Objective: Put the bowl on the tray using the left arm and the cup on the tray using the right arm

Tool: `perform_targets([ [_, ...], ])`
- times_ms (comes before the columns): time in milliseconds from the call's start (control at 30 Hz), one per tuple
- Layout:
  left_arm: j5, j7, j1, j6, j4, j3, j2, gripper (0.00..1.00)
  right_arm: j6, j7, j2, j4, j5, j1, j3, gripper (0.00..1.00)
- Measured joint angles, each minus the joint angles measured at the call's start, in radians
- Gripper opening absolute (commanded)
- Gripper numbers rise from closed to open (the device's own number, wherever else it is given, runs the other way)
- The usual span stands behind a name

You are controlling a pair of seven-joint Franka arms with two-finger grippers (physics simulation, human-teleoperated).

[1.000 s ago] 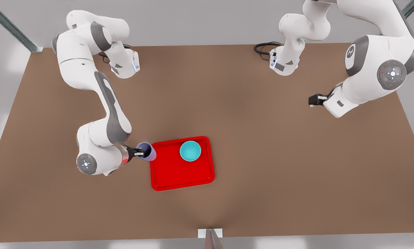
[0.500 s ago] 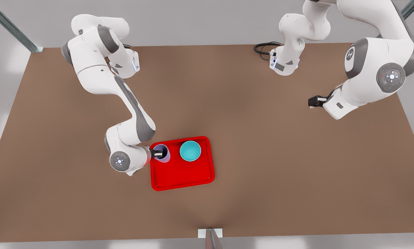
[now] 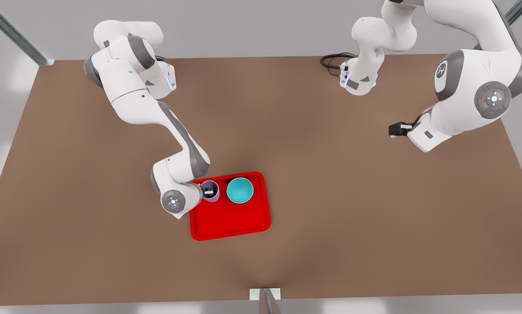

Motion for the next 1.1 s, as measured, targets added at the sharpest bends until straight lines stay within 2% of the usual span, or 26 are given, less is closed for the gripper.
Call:
perform_targets([
  [33,0.0,0.0,-0.001,0.0,0.0,0.0,0.0,1.0,-0.001,0.001,0.0,-0.002,-0.003,0.0,0.0,0.51],
  [67,0.0,0.0,-0.001,0.0,0.0,0.0,0.001,1.0,0.0,0.002,0.0,-0.003,-0.003,0.001,0.0,0.7],
  [100,0.0,0.0,-0.001,0.0,0.0,0.0,0.001,1.0,0.004,0.004,0.0,-0.003,-0.003,0.002,0.0,0.82],
  [167,0.0,0.0,-0.001,0.0,0.0,0.0,0.001,1.0,0.006,0.004,-0.001,-0.005,-0.003,0.013,-0.001,1.0],
  [600,0.001,0.0,0.0,0.006,0.0,0.002,0.001,1.0,-0.036,0.002,-0.042,-0.025,0.004,-0.007,-0.001,1.0],
  [700,0.001,0.002,0.0,0.008,0.0,0.002,0.008,1.0,-0.022,0.002,-0.067,-0.092,0.004,-0.008,-0.001,1.0],
  [1033,0.001,0.002,0.002,0.008,0.002,0.002,0.008,1.0,0.03,0.004,-0.067,-0.095,0.011,-0.006,-0.001,1.0],
  [1100,0.001,0.002,0.001,0.008,0.002,0.002,0.008,1.0,-0.004,0.002,-0.124,-0.095,0.012,-0.042,0.0,1.0],
])
